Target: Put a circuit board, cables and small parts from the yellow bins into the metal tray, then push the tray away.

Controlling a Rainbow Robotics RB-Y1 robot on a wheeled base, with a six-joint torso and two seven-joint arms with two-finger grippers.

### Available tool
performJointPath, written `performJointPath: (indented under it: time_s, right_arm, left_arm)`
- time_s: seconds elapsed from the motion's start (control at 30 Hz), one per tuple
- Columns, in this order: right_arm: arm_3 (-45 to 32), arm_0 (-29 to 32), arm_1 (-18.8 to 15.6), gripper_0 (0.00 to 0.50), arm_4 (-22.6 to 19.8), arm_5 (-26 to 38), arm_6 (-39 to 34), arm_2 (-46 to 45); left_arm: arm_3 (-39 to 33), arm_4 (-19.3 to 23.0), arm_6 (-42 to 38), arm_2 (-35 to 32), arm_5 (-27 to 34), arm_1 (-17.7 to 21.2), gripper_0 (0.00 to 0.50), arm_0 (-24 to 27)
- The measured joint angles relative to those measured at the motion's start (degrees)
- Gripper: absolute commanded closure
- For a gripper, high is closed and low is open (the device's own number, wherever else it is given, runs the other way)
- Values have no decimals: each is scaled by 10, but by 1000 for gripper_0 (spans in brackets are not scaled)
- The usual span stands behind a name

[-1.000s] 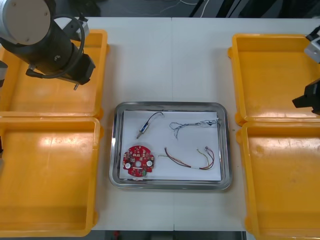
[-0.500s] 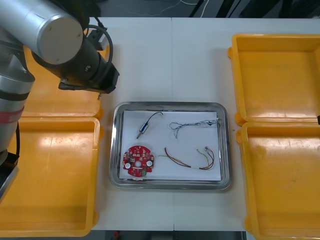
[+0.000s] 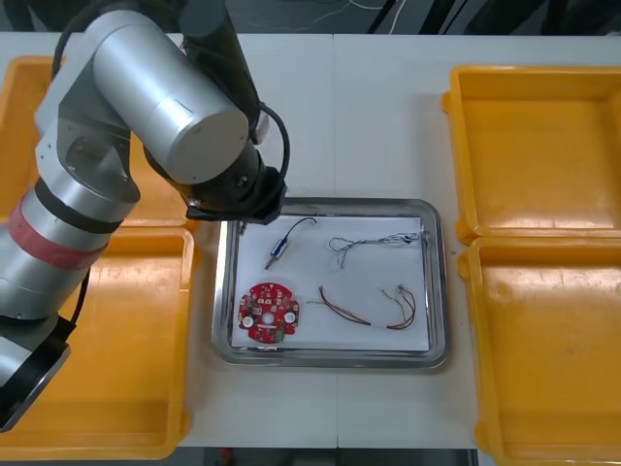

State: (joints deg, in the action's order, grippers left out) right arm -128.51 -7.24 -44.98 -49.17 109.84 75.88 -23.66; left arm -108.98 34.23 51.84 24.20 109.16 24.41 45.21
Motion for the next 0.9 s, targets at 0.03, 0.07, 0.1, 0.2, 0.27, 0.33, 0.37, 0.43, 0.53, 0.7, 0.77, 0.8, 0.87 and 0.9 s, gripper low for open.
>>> performJointPath:
  time_s: [0.03, 0.07, 0.1, 0.2, 0.27, 0.33, 0.37, 0.43, 0.53, 0.7, 0.77, 0.8, 0.87, 0.9]
  right_arm:
    - [0, 4, 0, 0, -1, 0, 0, 0]
    - [0, 8, 0, 0, -2, 0, -1, 0]
    - [0, 12, 0, 0, -2, 0, -2, -1]
    - [0, 24, 0, 0, -5, 0, -21, -3]
    - [0, 30, 0, 0, -6, 0, -32, -4]
    - [0, 36, 0, 0, -7, 0, -34, -4]
    - [0, 38, 0, 0, -8, 0, -34, -4]
    - [0, 41, 0, 0, -9, 0, -34, -5]
    - [0, 42, 0, 0, -13, 0, -34, -6]
    - [0, 43, 0, 0, -17, 0, -34, -7]
    - [0, 43, 0, 0, -18, 0, -35, -7]
    - [0, 43, 0, 0, -20, 0, -35, -7]
    - [0, 43, 0, 0, -21, 0, -35, -7]
    - [0, 43, 0, 0, -21, 0, -35, -7]
  left_arm:
    - [0, -1, -1, 8, -4, -3, 497, 0]
    - [0, -3, -1, 16, -7, -5, 497, 0]
    - [0, -5, -2, 23, -11, -7, 495, 0]
    - [1, -12, -9, 44, -23, -12, 497, 0]
    - [5, -18, -17, 55, -36, -17, 497, 0]
    - [16, -27, -25, 66, -52, -23, 495, 0]
    - [22, -31, -29, 71, -59, -26, 498, 0]
    - [37, -40, -32, 80, -76, -33, 497, 0]
    - [58, -50, -32, 95, -98, -42, 497, 0]
    - [89, -59, -32, 120, -137, -48, 497, 0]
    - [98, -63, -32, 129, -149, -48, 497, 0]
    - [102, -66, -32, 134, -155, -48, 495, 0]
    - [109, -69, -32, 143, -163, -48, 497, 0]
    - [112, -70, -32, 146, -166, -48, 497, 0]
